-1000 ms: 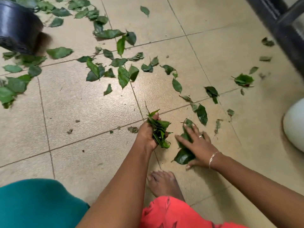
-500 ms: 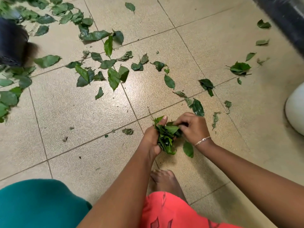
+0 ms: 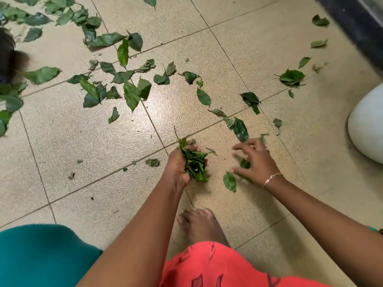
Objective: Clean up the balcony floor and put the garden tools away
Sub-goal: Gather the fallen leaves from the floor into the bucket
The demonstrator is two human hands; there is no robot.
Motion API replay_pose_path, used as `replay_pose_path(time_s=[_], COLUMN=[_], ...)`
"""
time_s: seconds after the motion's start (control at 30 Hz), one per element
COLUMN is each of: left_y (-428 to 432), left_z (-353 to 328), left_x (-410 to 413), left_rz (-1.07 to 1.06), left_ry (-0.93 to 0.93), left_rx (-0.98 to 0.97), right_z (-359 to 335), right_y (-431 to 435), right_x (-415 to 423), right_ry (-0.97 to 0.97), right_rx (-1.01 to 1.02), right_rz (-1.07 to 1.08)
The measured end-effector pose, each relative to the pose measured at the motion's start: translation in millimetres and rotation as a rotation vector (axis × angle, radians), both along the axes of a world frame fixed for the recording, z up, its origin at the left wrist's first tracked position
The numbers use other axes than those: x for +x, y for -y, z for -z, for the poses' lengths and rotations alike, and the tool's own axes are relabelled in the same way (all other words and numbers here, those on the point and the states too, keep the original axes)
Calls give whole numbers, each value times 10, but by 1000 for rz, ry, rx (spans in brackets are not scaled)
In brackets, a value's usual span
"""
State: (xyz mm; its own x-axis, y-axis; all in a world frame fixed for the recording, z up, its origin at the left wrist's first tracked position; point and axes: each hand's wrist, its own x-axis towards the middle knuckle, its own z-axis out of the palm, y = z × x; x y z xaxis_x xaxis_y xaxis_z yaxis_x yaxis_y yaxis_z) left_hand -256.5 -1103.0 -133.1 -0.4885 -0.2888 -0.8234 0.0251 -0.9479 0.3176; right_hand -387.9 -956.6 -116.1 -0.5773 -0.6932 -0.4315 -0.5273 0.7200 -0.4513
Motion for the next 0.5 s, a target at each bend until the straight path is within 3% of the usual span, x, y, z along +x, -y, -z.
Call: replay_pose_path(time_s=[0.07,0.13,0.3,0.5], left_y=[-16,-45,-125,-182], left_z=[2,18,75,12], left_x=[23,51,116,140], left_rz=[47,82,97,184], left_ry=[37,78,114,-66], left_rx=[-35,-55,-35,48], right_z=[55,116,220,55], right_y=[-88,-100,5,465], right_x=[60,166,145,376], right_ry=[-29,-44,-23,118], right_rx=[236,266,64,-396], right_rz=[-124,-232,-230,4])
